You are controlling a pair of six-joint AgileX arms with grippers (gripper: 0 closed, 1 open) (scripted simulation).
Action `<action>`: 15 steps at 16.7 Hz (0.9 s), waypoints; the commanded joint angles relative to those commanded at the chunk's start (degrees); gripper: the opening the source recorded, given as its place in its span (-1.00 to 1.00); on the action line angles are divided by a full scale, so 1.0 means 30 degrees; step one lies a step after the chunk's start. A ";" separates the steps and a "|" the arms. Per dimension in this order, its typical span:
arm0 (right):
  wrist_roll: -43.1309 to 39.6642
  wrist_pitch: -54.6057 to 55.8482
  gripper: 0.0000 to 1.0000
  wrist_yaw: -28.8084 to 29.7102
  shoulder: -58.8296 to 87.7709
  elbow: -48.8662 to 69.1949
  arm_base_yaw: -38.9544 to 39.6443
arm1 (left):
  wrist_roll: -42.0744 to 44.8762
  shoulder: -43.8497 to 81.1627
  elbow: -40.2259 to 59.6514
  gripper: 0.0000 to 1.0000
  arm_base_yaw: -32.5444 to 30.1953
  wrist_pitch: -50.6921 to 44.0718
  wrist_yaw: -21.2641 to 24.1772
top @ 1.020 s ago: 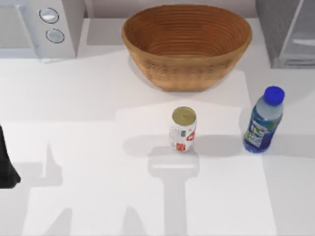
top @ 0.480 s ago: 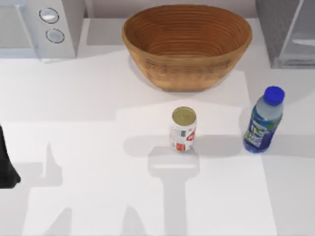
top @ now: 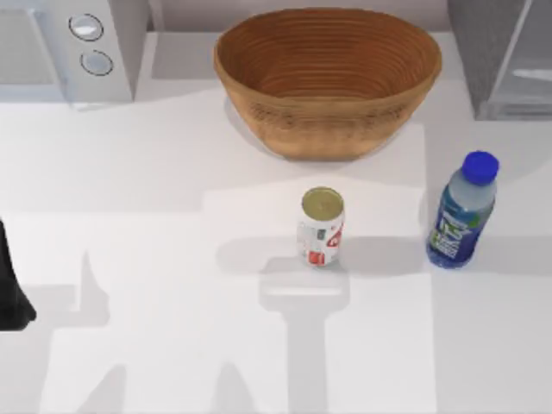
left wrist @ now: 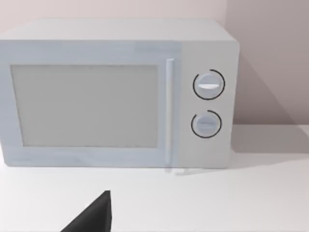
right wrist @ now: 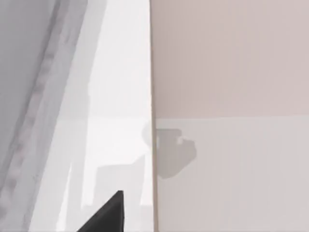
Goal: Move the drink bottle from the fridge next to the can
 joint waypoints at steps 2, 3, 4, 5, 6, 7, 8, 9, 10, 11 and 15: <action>0.2159 0.2057 1.00 0.0310 -0.0027 -0.0066 0.1587 | 0.0000 0.0000 0.0000 1.00 0.0000 0.0000 0.0000; 0.2931 0.2815 1.00 0.0427 -0.0046 -0.0089 0.2209 | 0.0000 0.0000 0.0000 1.00 0.0000 0.0000 0.0000; 0.3506 0.3381 1.00 0.0517 -0.0064 -0.0105 0.2695 | 0.0000 0.0000 0.0000 1.00 0.0000 0.0000 0.0000; 0.3883 0.3751 1.00 0.0577 -0.0077 -0.0114 0.3025 | 0.0000 0.0000 0.0000 1.00 0.0000 0.0000 0.0000; 0.4053 0.3918 1.00 0.0603 -0.0085 -0.0118 0.3177 | 0.0000 0.0000 0.0000 1.00 0.0000 0.0000 0.0000; 0.4053 0.3918 1.00 0.0603 -0.0085 -0.0118 0.3177 | 0.0000 0.0000 0.0000 1.00 0.0000 0.0000 0.0000; 0.4053 0.3918 1.00 0.0603 -0.0085 -0.0118 0.3177 | 0.0000 0.0000 0.0000 1.00 0.0000 0.0000 0.0000; 0.4053 0.3918 1.00 0.0603 -0.0085 -0.0118 0.3177 | 0.0000 0.0000 0.0000 1.00 0.0000 0.0000 0.0000; 0.4009 0.3970 1.00 0.0569 -0.0187 -0.0241 0.2962 | 0.0000 0.0000 0.0000 1.00 0.0000 0.0000 0.0000; 0.4041 0.3990 1.00 0.0604 -0.0195 -0.0252 0.2998 | 0.0000 0.0000 0.0000 1.00 0.0000 0.0000 0.0000; 0.5580 0.4855 1.00 0.2270 -0.0558 -0.0885 0.5024 | 0.0000 0.0000 0.0000 1.00 0.0000 0.0000 0.0000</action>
